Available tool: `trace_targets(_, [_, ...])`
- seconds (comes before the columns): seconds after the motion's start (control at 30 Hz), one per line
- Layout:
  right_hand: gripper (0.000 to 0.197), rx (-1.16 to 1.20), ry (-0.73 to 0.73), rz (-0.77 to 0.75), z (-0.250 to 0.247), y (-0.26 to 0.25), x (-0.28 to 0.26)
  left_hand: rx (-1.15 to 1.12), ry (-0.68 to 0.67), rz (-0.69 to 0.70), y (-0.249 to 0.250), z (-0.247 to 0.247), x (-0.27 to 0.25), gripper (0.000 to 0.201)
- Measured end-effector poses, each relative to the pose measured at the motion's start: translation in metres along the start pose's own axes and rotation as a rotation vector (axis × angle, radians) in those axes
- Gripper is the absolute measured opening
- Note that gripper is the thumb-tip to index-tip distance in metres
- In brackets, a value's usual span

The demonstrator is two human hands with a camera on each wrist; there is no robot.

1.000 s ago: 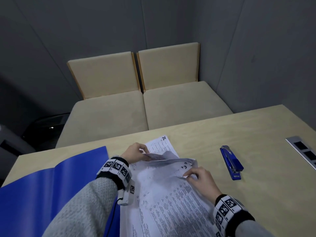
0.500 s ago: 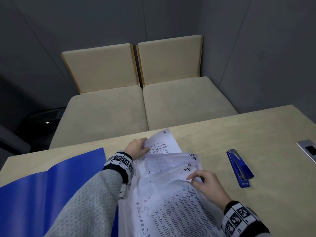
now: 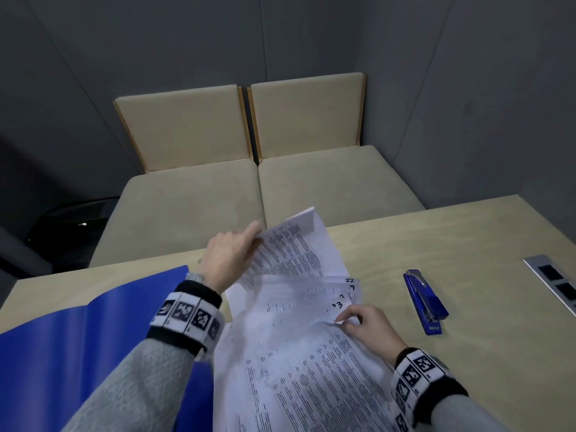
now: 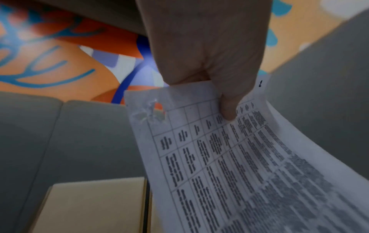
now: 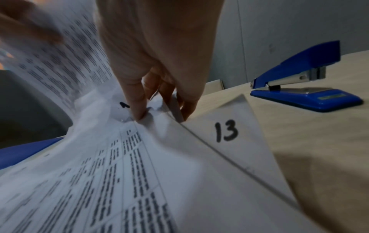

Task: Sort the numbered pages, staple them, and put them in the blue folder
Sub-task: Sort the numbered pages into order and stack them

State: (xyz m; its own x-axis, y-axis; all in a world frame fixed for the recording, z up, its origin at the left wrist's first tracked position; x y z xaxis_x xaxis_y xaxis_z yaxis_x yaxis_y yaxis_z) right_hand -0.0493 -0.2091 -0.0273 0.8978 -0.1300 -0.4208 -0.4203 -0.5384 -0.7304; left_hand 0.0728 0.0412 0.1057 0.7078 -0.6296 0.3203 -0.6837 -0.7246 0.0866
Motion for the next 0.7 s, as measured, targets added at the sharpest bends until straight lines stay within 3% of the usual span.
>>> trace_targets(0.2, [0.007,0.183,0.004,0.024,0.003,0.009,-0.006,-0.11,0.405,-0.087,0.014,-0.109,-0.035,0.013])
trace_targets(0.3, [0.01,0.382,-0.111,0.05,0.005,0.014,-0.014,-0.306,0.57,-0.172,0.001,-0.138,-0.055,0.005])
trace_targets(0.37, [0.009,0.505,-0.212,0.095,0.002,0.015,-0.019,-0.481,0.622,-0.231,-0.012,-0.146,-0.065,0.019])
trace_targets(0.5, [0.021,0.49,-0.337,0.115,-0.012,0.014,-0.026,-0.683,0.514,-0.272,-0.025,-0.147,-0.075,0.022])
trace_targets(0.6, [0.027,0.445,-0.372,0.142,-0.017,0.018,-0.025,-0.72,0.301,-0.311,-0.031,-0.135,-0.078,0.013])
trace_targets(0.7, [0.029,0.429,-0.403,0.152,-0.018,0.02,-0.023,-0.619,0.041,-0.317,-0.037,-0.12,-0.078,0.006])
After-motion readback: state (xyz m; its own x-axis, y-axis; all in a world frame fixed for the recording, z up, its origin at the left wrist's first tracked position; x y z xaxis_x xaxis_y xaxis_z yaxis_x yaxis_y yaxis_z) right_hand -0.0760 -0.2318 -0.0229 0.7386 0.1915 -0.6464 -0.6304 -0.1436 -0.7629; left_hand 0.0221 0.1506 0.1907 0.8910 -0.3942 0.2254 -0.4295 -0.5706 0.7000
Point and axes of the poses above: each hand's wrist, its own x-axis towards the middle knuckle, its own z-axis out of the palm, y = z × x, the point moved 3 cm from there along x, towards the middle knuckle, and after that the axes turned 9 degrees about z, right-handed, at the moved point
